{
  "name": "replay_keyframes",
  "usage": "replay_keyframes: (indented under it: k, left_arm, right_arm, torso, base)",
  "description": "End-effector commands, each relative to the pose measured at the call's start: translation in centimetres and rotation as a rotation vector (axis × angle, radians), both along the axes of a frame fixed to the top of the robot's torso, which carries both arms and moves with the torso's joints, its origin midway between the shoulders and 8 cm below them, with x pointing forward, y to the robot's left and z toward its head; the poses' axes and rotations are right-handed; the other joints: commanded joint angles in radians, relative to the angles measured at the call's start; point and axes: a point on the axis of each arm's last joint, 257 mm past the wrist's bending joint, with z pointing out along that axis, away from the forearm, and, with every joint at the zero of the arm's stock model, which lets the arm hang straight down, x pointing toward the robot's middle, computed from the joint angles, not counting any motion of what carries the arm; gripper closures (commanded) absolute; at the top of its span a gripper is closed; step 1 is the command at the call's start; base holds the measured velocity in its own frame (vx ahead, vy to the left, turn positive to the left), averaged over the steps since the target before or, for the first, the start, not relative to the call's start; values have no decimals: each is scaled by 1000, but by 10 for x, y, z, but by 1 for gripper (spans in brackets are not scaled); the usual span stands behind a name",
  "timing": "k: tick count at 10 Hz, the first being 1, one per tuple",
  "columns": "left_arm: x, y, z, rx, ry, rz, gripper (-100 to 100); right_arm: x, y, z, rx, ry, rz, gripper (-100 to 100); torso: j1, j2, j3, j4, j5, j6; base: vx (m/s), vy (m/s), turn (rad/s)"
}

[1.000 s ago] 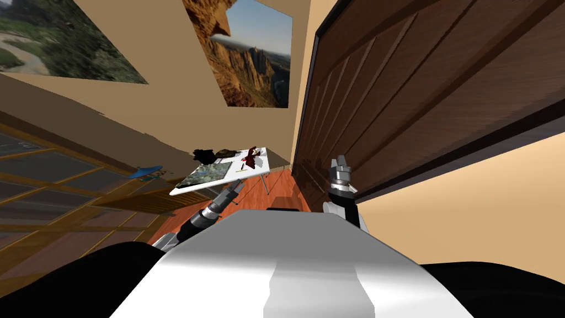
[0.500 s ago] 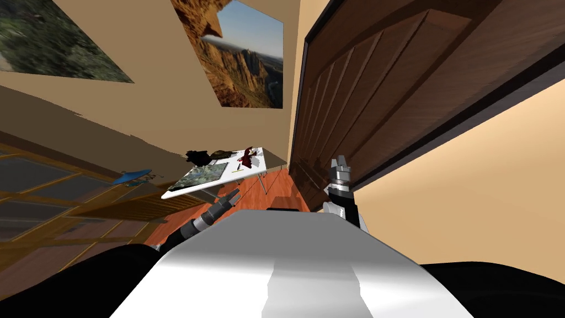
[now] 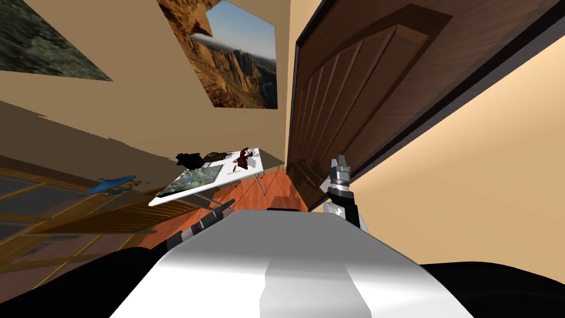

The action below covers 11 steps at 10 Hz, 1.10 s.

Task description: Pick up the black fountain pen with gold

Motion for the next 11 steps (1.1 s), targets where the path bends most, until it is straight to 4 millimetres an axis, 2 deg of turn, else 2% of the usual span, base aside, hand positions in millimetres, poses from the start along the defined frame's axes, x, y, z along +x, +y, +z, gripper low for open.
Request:
replay_keyframes:
  k: [1, 2, 3, 4, 5, 6, 7, 8, 9, 10, 11]
  left_arm:
    - [-7, 6, -9, 5, 51, 1, -100]
    - [-27, 23, -26, 27, 142, 13, -100]
    - [-27, 22, -26, 26, 146, 9, -100]
    - [-47, 40, -40, 49, 231, 24, -100]
    - [-48, 41, -41, 51, 238, 19, -100]
    - [-69, 60, -54, 77, 323, 38, -100]
    - [-68, 60, -54, 78, 328, 31, -100]
    - [-89, 81, -65, 107, 412, 50, -100]
    - [-89, 81, -65, 109, 413, 45, -100]
    - [-106, 97, -71, 133, 484, 60, -100]
    - [-108, 102, -73, 142, 494, 59, -100]
  right_arm:
    - [0, 0, 0, 0, 0, 0, 0]
    - [0, 0, 0, 0, 0, 0, 0]
    - [0, 0, 0, 0, 0, 0, 0]
    - [0, 0, 0, 0, 0, 0, 0]
    - [0, 0, 0, 0, 0, 0, 0]
    - [0, 0, 0, 0, 0, 0, 0]
    - [0, 0, 0, 0, 0, 0, 0]
    - [0, 0, 0, 0, 0, 0, 0]
    - [0, 0, 0, 0, 0, 0, 0]
    - [0, 0, 0, 0, 0, 0, 0]
    - [0, 0, 0, 0, 0, 0, 0]
  torso:
    - [0, 0, 0, 0, 0, 0]
    - [0, 0, 0, 0, 0, 0]
    - [0, -1, -1, 0, 0, 0]
    - [1, -1, -1, 0, 0, 0]
    - [1, -2, -1, 0, 0, 0]
    - [1, -3, -1, -1, 0, 0]
    - [1, -3, -2, -1, 0, 1]
    - [2, -3, -2, -1, 1, -1]
    - [2, -4, -2, -1, 0, 0]
    - [2, -4, -2, -1, 1, 0]
    - [3, -5, -3, -1, 1, 0]
  base:
    - [2, -8, -92]
    - [14, -10, -204]
    - [16, -1, -84]
    - [35, -2, -174]
    - [30, 3, -98]
    - [43, 4, -250]
    - [38, 17, -76]
    - [63, 10, -155]
    - [51, 16, -104]
    - [61, 25, -252]
    - [54, 38, -91]
